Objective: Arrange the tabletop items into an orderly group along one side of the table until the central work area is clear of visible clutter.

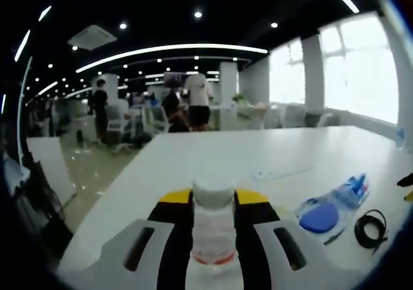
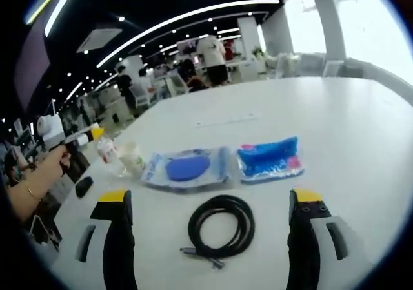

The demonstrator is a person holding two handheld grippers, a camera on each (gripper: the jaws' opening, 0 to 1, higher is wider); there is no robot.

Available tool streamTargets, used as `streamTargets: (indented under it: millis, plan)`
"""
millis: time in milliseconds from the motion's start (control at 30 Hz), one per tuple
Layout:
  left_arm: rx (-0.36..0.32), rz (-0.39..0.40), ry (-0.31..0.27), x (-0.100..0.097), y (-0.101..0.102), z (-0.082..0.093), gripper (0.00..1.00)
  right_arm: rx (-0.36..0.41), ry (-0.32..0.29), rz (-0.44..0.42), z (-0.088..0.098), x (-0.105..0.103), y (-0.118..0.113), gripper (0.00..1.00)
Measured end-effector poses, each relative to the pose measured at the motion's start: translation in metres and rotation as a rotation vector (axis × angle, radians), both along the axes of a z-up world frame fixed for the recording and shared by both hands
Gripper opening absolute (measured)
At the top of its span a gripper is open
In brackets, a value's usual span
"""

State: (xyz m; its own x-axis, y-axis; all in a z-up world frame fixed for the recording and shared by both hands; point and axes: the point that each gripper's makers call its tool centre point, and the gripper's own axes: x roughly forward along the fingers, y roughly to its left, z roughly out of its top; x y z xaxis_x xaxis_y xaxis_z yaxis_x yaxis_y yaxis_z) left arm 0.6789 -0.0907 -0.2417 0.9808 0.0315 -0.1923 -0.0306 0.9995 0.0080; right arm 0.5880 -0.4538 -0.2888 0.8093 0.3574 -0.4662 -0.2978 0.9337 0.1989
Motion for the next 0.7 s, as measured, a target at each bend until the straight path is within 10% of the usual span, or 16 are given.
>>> streamTargets:
  millis: [700]
  plan:
    - [-0.06, 0.009, 0.07, -0.008, -0.002, -0.021, 0.4, -0.006, -0.006, 0.006, 0.004, -0.001, -0.002, 0.99]
